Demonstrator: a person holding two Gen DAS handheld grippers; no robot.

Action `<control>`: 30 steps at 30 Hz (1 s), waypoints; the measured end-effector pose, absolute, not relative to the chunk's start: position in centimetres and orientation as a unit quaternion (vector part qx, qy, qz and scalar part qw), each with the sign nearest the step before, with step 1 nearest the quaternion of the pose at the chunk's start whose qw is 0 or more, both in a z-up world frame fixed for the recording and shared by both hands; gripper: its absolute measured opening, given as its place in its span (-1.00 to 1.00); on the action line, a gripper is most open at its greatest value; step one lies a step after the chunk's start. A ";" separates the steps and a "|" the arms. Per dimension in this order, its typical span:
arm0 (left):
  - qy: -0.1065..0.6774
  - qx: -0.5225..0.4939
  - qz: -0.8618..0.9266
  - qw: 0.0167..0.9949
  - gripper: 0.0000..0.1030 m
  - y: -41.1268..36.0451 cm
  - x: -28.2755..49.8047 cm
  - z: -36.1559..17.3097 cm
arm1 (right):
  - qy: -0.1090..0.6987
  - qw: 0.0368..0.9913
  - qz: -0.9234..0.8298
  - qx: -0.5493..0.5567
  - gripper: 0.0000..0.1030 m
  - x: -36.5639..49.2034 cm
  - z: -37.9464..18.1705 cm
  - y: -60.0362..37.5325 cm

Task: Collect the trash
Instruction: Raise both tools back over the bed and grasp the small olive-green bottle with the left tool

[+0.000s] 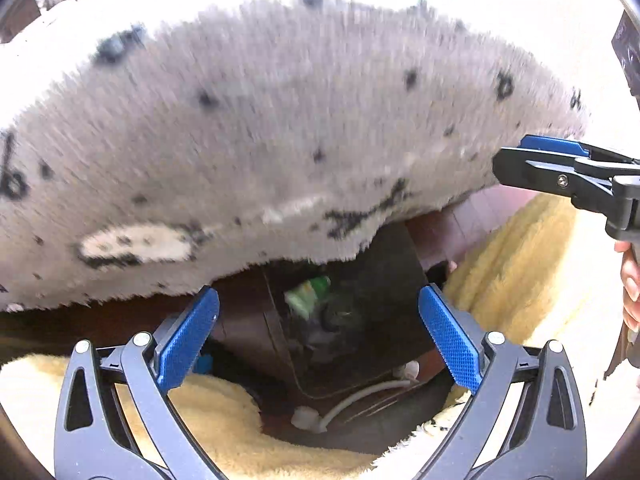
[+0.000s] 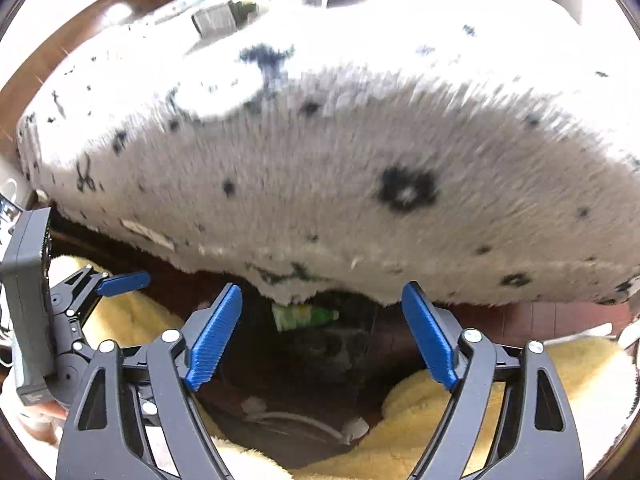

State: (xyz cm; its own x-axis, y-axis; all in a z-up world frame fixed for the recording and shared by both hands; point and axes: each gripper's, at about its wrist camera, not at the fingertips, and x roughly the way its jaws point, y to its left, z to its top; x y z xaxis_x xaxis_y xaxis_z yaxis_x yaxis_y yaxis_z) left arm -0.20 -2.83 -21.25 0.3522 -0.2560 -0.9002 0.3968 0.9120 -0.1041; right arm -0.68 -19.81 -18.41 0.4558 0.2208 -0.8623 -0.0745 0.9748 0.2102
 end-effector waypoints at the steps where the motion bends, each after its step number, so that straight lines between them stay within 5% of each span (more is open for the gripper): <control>1: 0.525 0.065 -0.197 0.825 0.84 -2.7 -0.2 -20.4 | 0.506 0.855 0.087 0.072 0.66 -0.8 -17.8 -20.1; 17: 0.422 0.058 -0.169 0.889 0.84 0.3 1.4 -11.0 | 0.425 0.899 0.081 0.069 0.76 -0.2 -10.7 -21.7; 30: 0.381 0.060 -0.131 0.913 0.84 1.0 5.8 -8.5 | 0.396 0.914 0.075 0.039 0.81 3.3 -8.0 -21.8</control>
